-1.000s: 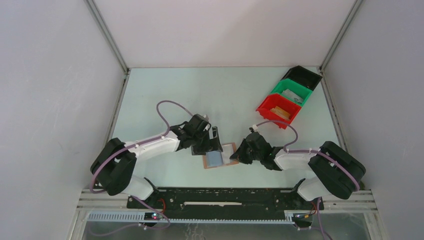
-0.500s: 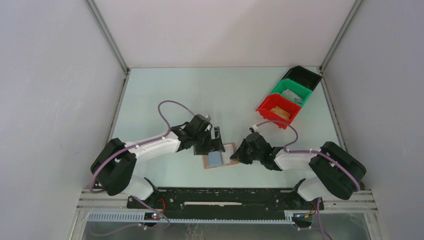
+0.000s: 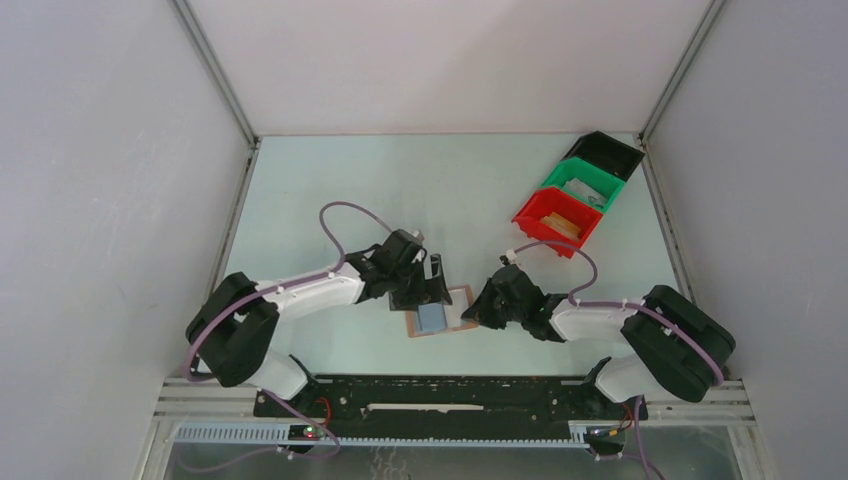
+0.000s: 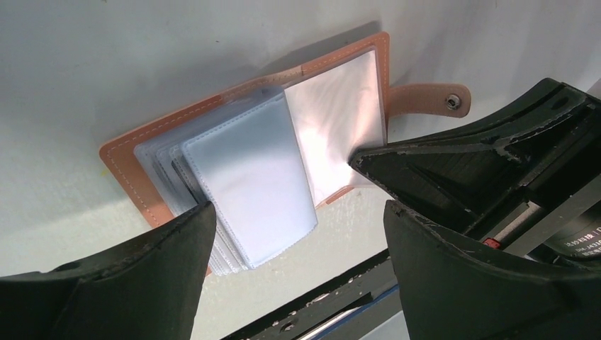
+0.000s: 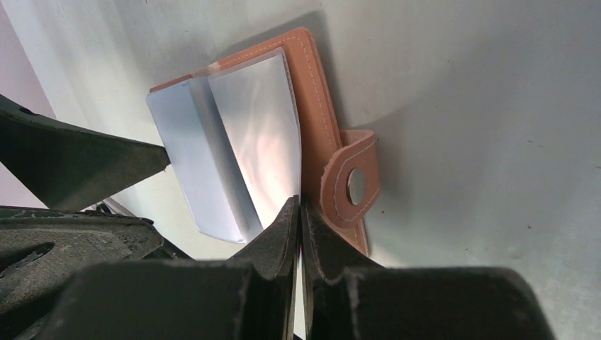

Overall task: Take the credit cards out of the card holder
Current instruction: Remove the credit card from the card holder.

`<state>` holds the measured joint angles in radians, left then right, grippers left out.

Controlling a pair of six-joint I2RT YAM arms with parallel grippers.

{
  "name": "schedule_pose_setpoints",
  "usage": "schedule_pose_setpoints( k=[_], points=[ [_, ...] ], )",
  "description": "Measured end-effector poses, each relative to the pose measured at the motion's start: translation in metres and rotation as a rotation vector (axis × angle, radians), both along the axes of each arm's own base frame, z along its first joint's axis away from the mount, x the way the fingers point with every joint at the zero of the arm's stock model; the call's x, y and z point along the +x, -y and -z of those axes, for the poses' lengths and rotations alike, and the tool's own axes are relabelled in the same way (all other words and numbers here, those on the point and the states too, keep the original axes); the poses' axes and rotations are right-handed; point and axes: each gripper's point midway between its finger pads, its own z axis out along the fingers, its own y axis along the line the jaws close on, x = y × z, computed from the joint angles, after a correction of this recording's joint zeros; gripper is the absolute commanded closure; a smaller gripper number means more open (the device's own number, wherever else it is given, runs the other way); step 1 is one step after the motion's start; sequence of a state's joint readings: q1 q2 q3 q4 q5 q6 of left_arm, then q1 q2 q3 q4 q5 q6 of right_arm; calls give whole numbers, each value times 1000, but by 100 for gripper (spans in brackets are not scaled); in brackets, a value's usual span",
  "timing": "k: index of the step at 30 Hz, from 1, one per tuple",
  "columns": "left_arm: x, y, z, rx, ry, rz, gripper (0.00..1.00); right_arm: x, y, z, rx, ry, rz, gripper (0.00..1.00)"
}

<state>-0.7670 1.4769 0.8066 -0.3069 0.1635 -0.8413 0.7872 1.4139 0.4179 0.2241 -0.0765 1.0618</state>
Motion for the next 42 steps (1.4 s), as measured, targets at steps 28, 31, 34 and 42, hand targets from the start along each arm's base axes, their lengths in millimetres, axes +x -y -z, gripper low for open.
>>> schedule_pose_setpoints(
  k=[28,31,34,42],
  points=[
    [-6,49,-7,-177,-54,109,7,-9,33,-19,-50,66,68,53],
    [-5,54,-11,-186,-46,117,7,-9,45,-39,-34,135,93,54],
    [-2,59,-17,-199,-36,123,7,-7,51,-65,2,217,110,55],
    [5,84,-15,-233,-52,164,7,-10,56,-76,5,271,74,57]
  ],
)
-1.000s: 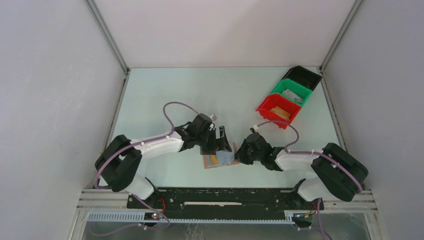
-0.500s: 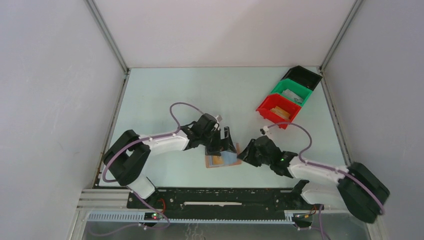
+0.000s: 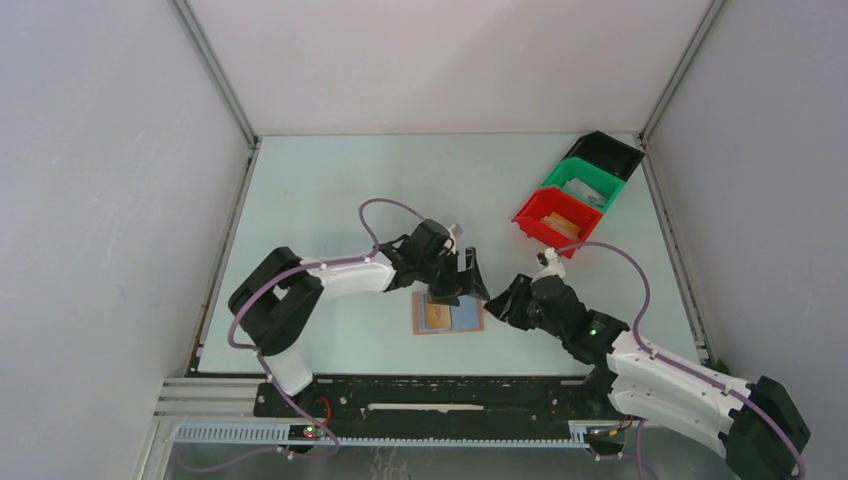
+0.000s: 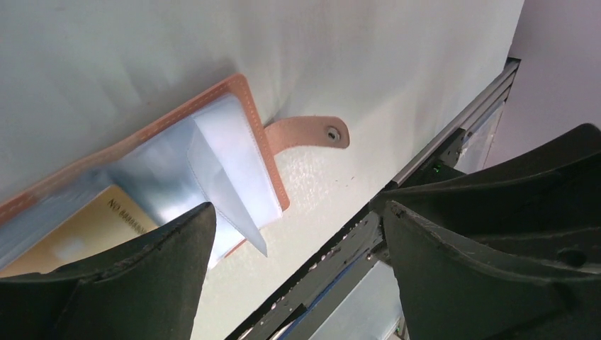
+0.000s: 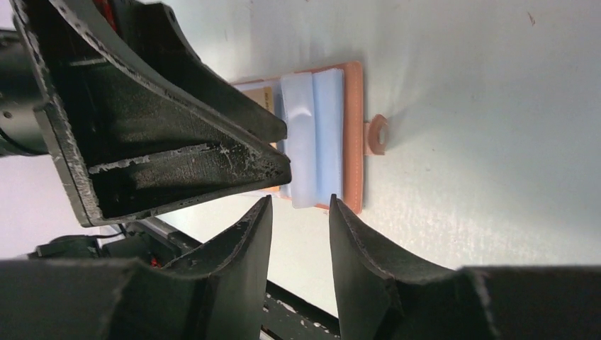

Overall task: Take the credit cards out of the card holder
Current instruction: Remove the credit card from the card holder.

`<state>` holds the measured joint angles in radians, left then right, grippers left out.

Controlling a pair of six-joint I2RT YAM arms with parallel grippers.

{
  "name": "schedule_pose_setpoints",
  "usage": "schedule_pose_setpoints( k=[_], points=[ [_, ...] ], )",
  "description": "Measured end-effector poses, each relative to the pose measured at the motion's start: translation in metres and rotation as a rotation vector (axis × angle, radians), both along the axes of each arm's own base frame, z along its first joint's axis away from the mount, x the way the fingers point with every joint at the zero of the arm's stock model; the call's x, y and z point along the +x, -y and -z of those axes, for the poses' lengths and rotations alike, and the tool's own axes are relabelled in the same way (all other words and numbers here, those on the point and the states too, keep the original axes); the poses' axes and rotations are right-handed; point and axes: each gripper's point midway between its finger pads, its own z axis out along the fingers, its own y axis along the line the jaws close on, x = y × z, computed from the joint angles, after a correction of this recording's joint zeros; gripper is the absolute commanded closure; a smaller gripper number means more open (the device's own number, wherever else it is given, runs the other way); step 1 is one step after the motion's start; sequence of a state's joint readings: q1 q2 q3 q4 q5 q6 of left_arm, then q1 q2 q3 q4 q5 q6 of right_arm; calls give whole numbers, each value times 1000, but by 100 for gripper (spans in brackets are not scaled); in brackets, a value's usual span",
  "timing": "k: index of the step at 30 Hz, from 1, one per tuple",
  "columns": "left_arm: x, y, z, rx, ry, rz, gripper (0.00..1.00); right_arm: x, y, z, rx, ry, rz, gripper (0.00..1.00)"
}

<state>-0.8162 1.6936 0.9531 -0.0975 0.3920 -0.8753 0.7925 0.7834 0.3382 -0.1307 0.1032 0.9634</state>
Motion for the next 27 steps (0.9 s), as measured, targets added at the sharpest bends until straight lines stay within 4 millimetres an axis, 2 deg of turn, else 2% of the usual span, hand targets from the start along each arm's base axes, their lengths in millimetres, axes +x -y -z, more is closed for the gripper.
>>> schedule_pose_setpoints(
  k=[5,9,17,21,24,27],
  points=[
    [1,10,8,-5,-31,26,6,-5,-2,15,-46,-36,-42,60],
    [0,12,6,-19,-32,33,5,-6,-8,17,-41,-41,-75,60],
    [5,32,-21,-156,-5,50,4,-3,-14,13,-8,-30,-84,61],
    [8,24,-40,-161,28,40,4,-1,-13,3,18,-2,-78,60],
    [13,8,-62,-149,88,13,5,-1,-11,-4,32,14,-73,60],
    [19,-10,-81,-130,143,-32,7,-3,-12,-1,29,-3,-82,60]
  ],
)
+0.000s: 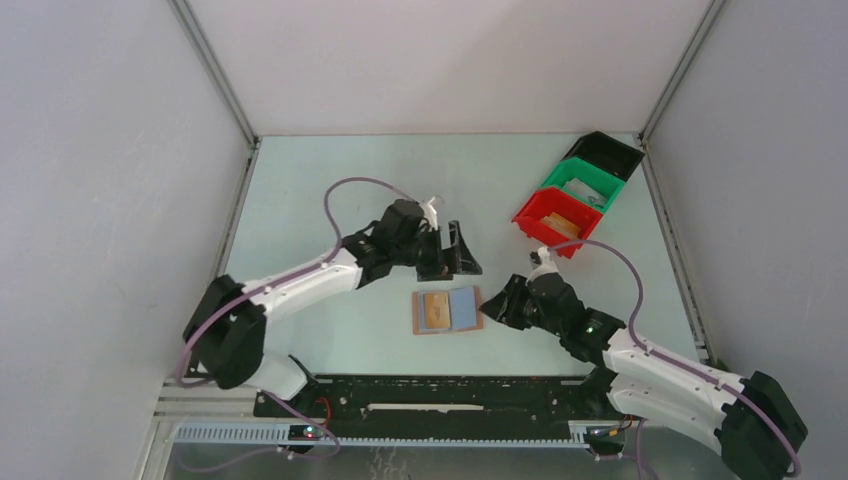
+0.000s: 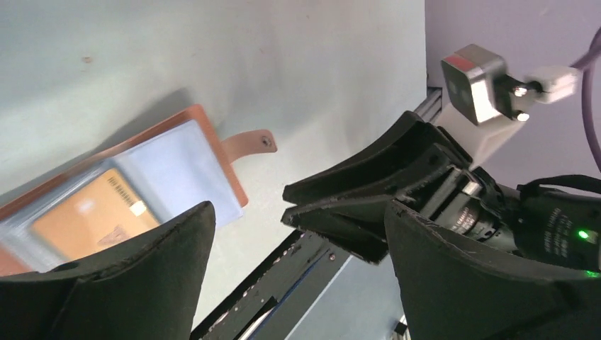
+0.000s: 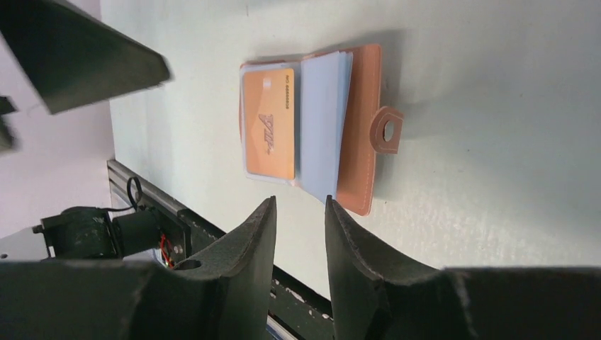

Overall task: Take the credit cards out of the card holder
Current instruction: Remove the credit card from the card holder.

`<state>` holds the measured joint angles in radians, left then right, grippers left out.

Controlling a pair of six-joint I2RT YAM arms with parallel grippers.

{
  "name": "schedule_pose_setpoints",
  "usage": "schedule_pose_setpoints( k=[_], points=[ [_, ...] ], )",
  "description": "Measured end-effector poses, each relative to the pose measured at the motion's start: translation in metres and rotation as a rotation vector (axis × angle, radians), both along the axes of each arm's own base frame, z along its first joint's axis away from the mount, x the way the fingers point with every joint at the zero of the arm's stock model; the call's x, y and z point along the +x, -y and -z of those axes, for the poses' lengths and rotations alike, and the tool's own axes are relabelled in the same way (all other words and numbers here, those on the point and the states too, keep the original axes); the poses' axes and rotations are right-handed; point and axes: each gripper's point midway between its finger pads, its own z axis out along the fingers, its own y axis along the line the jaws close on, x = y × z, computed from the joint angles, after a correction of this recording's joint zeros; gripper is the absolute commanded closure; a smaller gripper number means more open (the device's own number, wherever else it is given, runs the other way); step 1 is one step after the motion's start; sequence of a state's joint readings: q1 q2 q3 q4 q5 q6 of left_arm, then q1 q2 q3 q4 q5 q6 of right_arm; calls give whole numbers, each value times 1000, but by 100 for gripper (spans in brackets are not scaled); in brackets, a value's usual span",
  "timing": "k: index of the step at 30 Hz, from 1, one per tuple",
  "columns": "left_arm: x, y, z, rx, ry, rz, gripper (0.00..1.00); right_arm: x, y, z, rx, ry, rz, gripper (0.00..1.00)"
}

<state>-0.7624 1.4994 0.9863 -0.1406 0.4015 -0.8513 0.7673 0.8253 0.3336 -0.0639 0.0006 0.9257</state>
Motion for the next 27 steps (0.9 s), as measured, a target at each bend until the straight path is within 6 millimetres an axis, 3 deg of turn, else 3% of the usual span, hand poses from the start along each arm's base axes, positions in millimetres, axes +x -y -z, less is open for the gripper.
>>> schedule_pose_setpoints(
  k=[4,7,12,17,27],
  points=[
    [1,-28,-2,34,29,-70,11,-5,-7,12,-11,-55,-41,60],
    [-2,-47,18,79,-12,-104,15,-6,-19,18,-13,-98,-82,60],
    [-13,-73,57,168,-94,-146,21,-1,-48,8,56,-116,-175,63],
    [-14,-80,67,200,-103,-166,29,9,-66,11,76,-151,-207,65],
    [-16,-88,98,268,-144,-184,43,21,-59,51,40,-277,-129,66]
  ],
)
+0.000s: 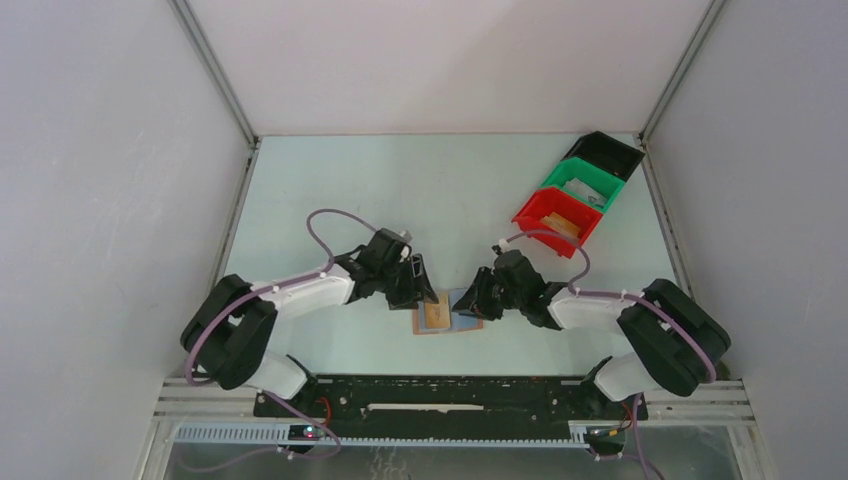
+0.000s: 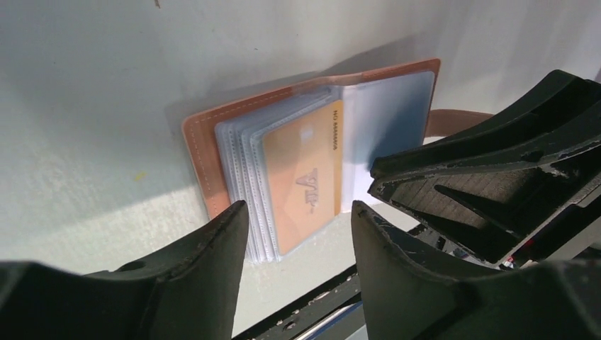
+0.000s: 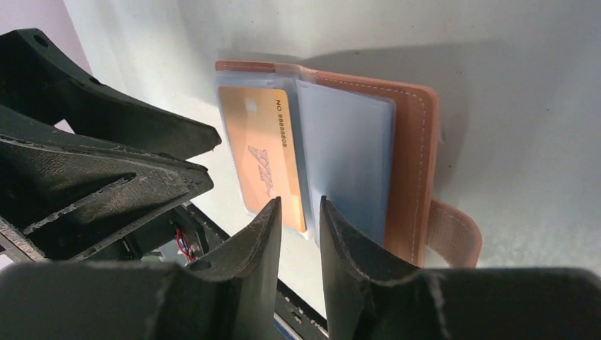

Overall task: Take the credit cards out of the card holder
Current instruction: Remove the credit card from the card holder.

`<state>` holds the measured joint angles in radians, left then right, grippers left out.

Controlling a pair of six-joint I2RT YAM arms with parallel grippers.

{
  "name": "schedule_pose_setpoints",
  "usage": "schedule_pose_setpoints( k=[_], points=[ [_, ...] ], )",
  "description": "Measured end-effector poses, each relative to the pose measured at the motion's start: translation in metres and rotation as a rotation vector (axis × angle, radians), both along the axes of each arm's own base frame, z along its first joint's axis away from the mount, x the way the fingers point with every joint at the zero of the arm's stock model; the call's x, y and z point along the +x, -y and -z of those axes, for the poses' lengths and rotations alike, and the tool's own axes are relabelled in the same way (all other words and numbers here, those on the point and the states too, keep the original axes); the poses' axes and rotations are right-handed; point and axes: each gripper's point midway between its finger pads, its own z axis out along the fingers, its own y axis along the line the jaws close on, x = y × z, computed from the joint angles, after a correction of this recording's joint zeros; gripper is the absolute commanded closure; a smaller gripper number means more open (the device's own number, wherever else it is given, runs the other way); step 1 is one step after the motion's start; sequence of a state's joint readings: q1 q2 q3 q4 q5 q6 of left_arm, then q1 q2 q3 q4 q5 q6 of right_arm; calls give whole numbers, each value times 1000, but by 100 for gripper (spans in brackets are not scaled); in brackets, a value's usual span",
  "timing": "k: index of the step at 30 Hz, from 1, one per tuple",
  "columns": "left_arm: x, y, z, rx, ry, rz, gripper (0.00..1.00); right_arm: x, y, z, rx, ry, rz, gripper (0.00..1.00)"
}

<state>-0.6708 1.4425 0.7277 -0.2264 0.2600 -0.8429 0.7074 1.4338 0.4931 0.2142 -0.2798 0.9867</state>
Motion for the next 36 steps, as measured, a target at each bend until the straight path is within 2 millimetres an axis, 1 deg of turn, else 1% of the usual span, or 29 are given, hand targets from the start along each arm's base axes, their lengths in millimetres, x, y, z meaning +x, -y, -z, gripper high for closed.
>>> schedule_pose_setpoints(
  k=[5,10,11,13,15,18,25,26,27,29,31,32,33,36],
  points=[
    [1,1,14,16,-29,-3,47,2,-3,8,5,-19,7,66],
    [2,1,22,29,-40,-7,50,5,-4,13,13,-34,21,67],
    [2,0,23,32,-41,-8,53,6,-4,14,15,-37,23,67],
    [2,0,23,36,-39,-9,54,7,-5,15,18,-41,25,68],
    [2,-2,24,43,-39,-13,58,8,-6,16,25,-43,29,68],
    [2,-4,27,52,-39,-17,61,9,-8,18,30,-47,33,71],
    [3,-4,28,53,-42,-18,80,10,-11,17,52,-59,35,73],
    [3,-4,28,51,-42,-18,82,10,-11,17,54,-61,35,75],
    [3,-3,28,48,-42,-18,87,10,-11,18,55,-64,34,78],
    [5,-3,27,41,-39,-19,90,10,-10,18,55,-67,34,85],
    [6,-3,27,40,-33,-22,99,9,-10,18,56,-71,33,92],
    [7,-3,27,39,-33,-24,100,9,-10,18,56,-72,33,94],
    [7,-3,27,37,-32,-23,100,10,-10,18,55,-73,34,100],
    [10,-4,28,43,-28,-30,100,10,-9,18,54,-75,36,100]
  ],
)
